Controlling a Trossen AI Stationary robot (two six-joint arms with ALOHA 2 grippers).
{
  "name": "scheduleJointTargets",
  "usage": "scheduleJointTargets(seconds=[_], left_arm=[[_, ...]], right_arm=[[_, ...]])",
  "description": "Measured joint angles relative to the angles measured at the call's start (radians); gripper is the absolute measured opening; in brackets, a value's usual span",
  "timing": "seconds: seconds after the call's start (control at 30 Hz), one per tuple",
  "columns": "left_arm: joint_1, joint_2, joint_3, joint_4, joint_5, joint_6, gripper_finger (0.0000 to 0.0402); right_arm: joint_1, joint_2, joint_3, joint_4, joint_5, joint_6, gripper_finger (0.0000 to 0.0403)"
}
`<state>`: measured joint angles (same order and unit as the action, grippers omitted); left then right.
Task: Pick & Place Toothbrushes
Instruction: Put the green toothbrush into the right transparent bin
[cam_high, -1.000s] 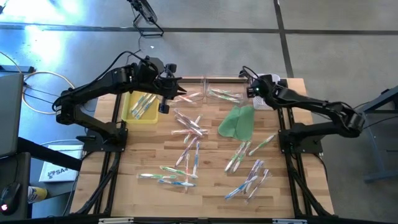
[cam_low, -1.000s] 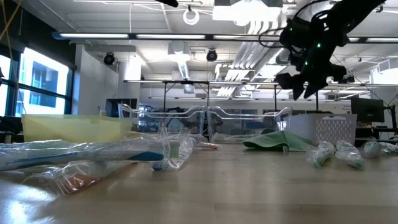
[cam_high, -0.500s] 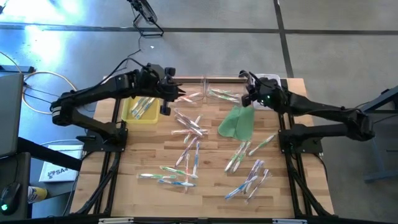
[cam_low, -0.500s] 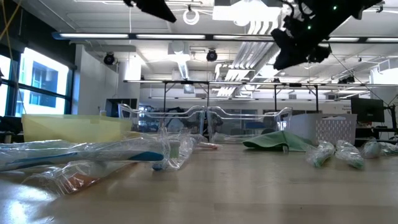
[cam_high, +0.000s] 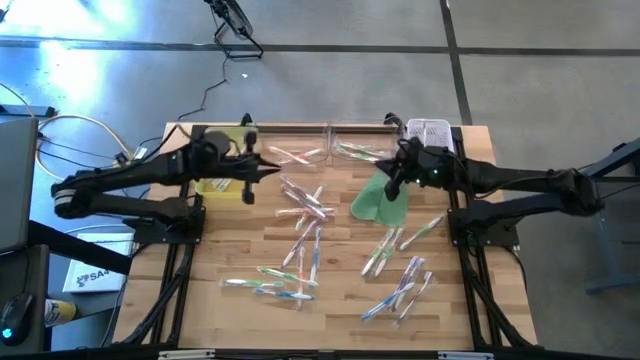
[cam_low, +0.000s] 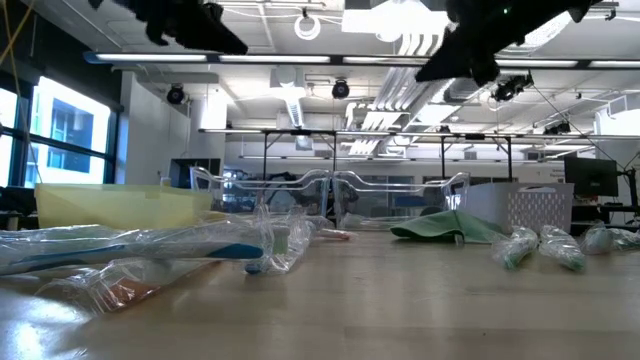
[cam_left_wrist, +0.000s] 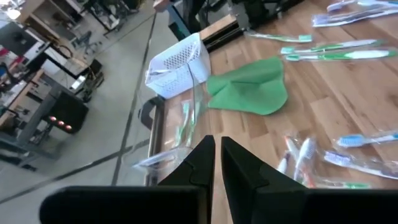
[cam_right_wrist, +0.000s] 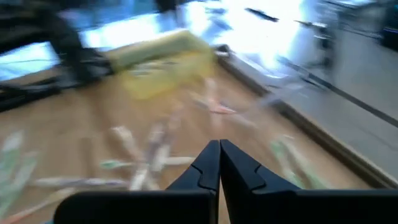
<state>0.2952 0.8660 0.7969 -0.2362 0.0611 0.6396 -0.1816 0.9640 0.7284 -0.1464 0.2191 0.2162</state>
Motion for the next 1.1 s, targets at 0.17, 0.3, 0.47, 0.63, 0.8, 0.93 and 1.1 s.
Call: scheduleJointTargets(seconds=[0.17, 0.3, 0.47, 0.63, 0.8, 0.93, 1.1], left_arm=[[-0.047, -0.099, -0.104, 0.046, 0.000, -0.016, 0.0021], [-0.114, -0.153, -0.175, 0.110, -0.003, -0.015, 0.0021], [-0.201, -0.199, -0.248, 0.171, -0.077, -0.016, 0.0021], [-0.285, -0.220, -0.322, 0.246, -0.132, -0.018, 0.0021], [-0.360, -0.226, -0.376, 0.308, -0.168, -0.033, 0.0021], [-0.407, -0.226, -0.400, 0.347, -0.176, -0.046, 0.0021], [-0.459, -0.225, -0.401, 0.337, -0.176, -0.046, 0.0021]], right_arm=[[0.054, 0.014, 0.000, 0.085, -0.102, -0.035, 0.0002], [0.104, 0.029, 0.000, 0.124, -0.119, -0.038, 0.0002], [0.160, 0.056, 0.000, 0.152, -0.114, -0.038, 0.0002], [0.209, 0.097, 0.000, 0.189, -0.116, -0.038, 0.0002], [0.241, 0.157, 0.000, 0.226, -0.114, -0.037, 0.0002], [0.267, 0.199, 0.000, 0.243, -0.117, -0.037, 0.0002], [0.301, 0.221, 0.000, 0.196, -0.123, 0.025, 0.0002]])
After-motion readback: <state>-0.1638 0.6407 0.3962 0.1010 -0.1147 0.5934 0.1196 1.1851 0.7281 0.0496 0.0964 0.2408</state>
